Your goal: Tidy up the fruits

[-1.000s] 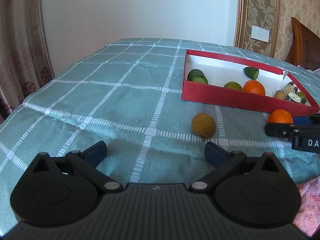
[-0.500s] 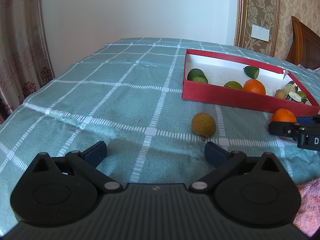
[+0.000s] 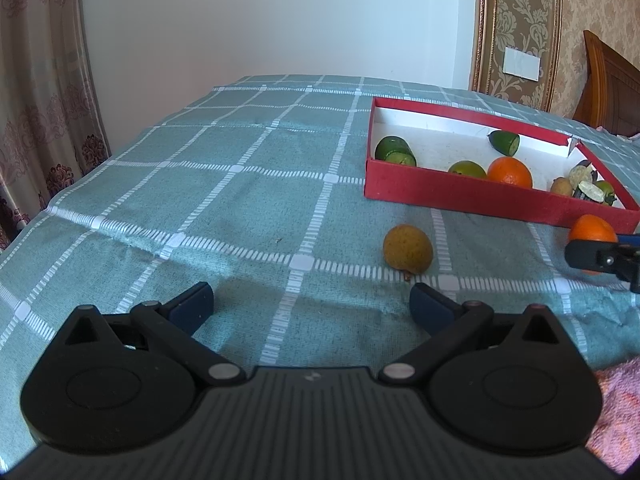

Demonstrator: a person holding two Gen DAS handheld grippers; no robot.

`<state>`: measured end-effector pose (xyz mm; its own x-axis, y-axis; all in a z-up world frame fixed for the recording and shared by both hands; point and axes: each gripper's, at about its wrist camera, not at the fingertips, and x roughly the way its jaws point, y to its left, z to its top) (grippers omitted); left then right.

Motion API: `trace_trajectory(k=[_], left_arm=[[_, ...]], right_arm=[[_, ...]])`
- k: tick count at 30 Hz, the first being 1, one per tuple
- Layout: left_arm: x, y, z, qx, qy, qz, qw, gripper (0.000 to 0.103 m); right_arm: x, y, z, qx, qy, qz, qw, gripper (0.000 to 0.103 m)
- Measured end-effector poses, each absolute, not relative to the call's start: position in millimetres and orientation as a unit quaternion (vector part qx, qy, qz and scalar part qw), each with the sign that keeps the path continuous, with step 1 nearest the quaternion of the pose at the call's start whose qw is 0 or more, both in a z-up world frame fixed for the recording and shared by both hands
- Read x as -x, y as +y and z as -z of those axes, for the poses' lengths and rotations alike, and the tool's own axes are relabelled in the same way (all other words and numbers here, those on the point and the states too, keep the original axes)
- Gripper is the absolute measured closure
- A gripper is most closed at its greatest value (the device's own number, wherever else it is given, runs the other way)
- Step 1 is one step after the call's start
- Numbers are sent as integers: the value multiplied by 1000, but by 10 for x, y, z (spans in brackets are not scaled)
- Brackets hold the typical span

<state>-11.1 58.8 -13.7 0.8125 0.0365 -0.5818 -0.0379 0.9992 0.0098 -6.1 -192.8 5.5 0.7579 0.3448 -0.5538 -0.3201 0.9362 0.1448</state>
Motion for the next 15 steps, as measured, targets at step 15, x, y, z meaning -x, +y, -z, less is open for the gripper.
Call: trace_trajectory(k=[15], left_arm=[[112, 582, 134, 1, 306, -20, 952, 0]], right_arm=[[120, -2235, 7, -41, 301, -156, 940, 58]])
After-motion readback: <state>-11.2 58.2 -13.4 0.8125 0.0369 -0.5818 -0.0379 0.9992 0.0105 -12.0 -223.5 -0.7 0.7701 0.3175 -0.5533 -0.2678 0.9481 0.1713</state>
